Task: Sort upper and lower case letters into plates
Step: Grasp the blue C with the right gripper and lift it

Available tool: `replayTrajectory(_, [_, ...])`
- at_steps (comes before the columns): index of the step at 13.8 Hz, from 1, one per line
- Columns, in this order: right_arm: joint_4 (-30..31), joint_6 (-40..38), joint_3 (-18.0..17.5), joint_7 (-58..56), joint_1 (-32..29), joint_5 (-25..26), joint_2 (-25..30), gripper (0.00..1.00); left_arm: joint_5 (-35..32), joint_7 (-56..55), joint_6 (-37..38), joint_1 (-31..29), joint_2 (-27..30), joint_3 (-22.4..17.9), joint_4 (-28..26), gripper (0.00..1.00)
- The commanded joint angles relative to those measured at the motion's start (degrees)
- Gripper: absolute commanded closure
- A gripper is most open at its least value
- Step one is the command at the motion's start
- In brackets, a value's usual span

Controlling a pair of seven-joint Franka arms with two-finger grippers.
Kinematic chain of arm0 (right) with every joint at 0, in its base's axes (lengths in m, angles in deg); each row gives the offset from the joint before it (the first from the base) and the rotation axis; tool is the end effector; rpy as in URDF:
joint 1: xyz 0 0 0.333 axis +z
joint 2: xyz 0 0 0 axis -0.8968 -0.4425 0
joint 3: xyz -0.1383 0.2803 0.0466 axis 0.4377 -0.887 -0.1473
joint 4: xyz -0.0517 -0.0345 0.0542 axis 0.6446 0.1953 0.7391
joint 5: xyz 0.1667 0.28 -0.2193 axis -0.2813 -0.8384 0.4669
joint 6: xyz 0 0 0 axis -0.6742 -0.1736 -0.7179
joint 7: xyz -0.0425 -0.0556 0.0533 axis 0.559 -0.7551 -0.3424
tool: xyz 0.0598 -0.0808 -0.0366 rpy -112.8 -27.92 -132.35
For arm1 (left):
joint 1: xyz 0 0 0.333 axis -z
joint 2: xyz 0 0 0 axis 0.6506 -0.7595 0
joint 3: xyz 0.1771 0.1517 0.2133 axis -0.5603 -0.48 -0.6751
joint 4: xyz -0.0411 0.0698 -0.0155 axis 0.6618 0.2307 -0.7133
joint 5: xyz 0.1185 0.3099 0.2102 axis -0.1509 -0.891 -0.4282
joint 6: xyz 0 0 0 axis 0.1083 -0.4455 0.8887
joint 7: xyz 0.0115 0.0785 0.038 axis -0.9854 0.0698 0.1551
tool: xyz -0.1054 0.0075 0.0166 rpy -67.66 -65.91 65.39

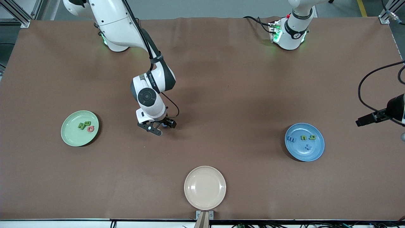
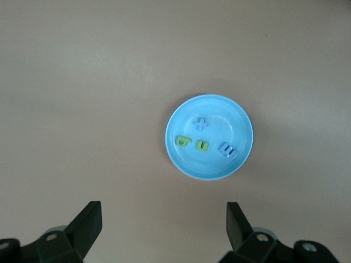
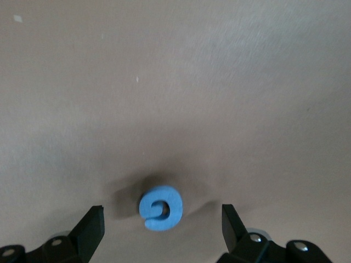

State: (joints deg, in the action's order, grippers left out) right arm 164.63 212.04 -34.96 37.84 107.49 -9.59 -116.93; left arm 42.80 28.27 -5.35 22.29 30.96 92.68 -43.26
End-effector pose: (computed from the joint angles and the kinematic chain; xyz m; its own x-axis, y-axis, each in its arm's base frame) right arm 0.5402 0.3233 0.1811 0.9068 -0.4213 -0.0143 -0.4208 -0.9068 0.0256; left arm 0.6401 0.0450 0.5466 0.9686 0.2475 -0.0256 0.2471 -0.9688 -0.0165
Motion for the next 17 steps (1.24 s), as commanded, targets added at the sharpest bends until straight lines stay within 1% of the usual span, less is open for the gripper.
replayTrajectory(1, [0.43, -0.19, -0.73, -0.14, 0.1, -0.54, -0.02, 0.2, 0.85, 1.06, 4.01, -0.17, 3.21, 0.11, 0.11, 0.0])
replayTrajectory(3, [0.6, -0.28, -0.73, -0.14, 0.1, -0.54, -0.02, 0.29, 0.77, 3.07, 4.98, -0.17, 5.67, -0.16, 0.02, 0.0])
replayTrajectory(7, [0.6, -0.37, -0.73, -0.58, -1.04, -0.46, -0.1, 0.3, 0.41, 4.4, 5.51, 0.18, 6.48, 0.28, 0.02, 0.0])
replayTrajectory(9, [0.51, -0.37, -0.73, -0.49, -0.95, -0.46, -0.28, 0.43, 0.85, 4.67, 5.51, 0.27, 6.74, 0.46, 0.11, 0.0])
replayTrajectory(11, [0.51, -0.37, -0.73, -0.49, -0.86, -0.46, -0.28, 0.56, 1.2, 4.76, 5.51, 1.5, 8.93, -0.42, -0.59, 0.0])
replayTrajectory(12, [0.51, -0.37, -0.65, -0.4, -0.86, -0.46, -0.28, 0.64, 1.47, 4.76, 6.3, 3.24, 9.46, -1.64, -0.85, 0.0])
replayTrajectory(13, [0.51, -0.37, -0.73, -0.4, -0.86, -0.46, -0.28, 0.7, 1.56, 4.93, 7.26, 7.35, 10.34, -6.44, -1.03, 0.0])
replayTrajectory(14, [0.51, -0.45, -0.65, -0.31, -0.86, -0.46, -0.19, 0.74, 1.56, 5.28, 7.36, 10.96, 11.04, -9.79, -2.07, 0.0])
replayTrajectory(15, [0.43, -0.45, -0.65, -0.49, -0.86, -0.46, -0.19, 0.77, 1.56, 5.81, 7.19, 11.78, 12.35, -10.18, -4.0, 0.0])
replayTrajectory(16, [0.17, -0.63, -0.56, -0.58, -0.86, -0.46, 0.16, 0.78, 1.64, 5.81, 6.57, 11.87, 13.93, -10.44, -5.93, 0.0])
replayTrajectory(17, [-0.36, -2.54, -0.3, -0.66, -0.78, -0.28, 0.77, 0.78, 1.91, 5.81, 6.31, 12.74, 15.51, -10.96, -7.69, 0.0])
